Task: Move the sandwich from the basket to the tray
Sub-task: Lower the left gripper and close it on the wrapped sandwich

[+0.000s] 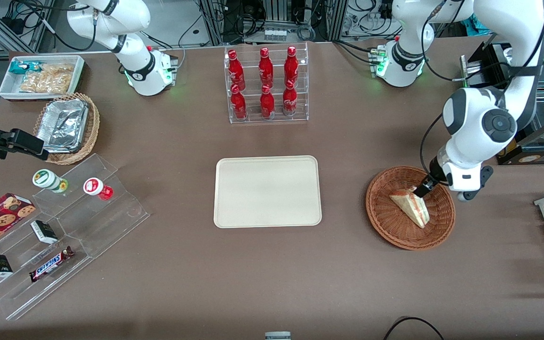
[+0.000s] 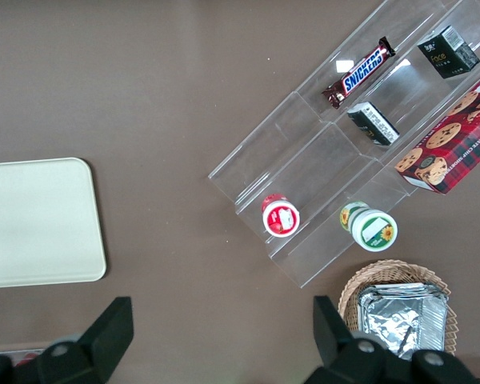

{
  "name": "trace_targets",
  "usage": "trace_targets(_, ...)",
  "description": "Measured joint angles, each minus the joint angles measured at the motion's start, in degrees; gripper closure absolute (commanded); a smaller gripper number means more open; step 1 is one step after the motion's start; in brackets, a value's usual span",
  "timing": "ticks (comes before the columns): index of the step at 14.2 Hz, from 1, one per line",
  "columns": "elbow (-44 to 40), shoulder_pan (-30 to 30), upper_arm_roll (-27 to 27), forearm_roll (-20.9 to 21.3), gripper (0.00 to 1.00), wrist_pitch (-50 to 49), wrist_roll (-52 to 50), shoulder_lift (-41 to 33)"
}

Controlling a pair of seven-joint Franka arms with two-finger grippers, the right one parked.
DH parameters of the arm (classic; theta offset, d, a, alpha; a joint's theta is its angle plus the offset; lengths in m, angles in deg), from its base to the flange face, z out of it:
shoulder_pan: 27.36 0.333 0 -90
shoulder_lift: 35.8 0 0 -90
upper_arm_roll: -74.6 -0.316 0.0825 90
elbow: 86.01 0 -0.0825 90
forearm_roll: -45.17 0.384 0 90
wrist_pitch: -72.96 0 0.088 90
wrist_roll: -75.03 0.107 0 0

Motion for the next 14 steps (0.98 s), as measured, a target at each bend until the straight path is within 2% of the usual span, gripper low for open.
trace_targets(6, -4.58, -1.44, 0.69, -2.62, 0.0, 1.29, -0.52, 6.94)
trace_targets(7, -4.6, -1.63, 0.74, -2.69, 0.05, 2.36, -0.6, 8.24)
trace_targets(8, -4.63, -1.69, 0.75, -2.72, 0.24, 3.26, -0.6, 9.52)
trace_targets(9, -4.68, -1.69, 0.74, -2.72, 0.53, 3.68, -0.59, 10.6)
trace_targets(10, -4.78, -1.69, 0.74, -2.71, 0.73, 3.76, -0.54, 11.37)
trace_targets(11, -4.89, -1.69, 0.74, -2.7, 0.86, 3.76, -0.1, 11.76)
trace_targets(14, -5.49, -1.68, 0.62, -2.7, 0.89, 3.06, 3.86, 11.58)
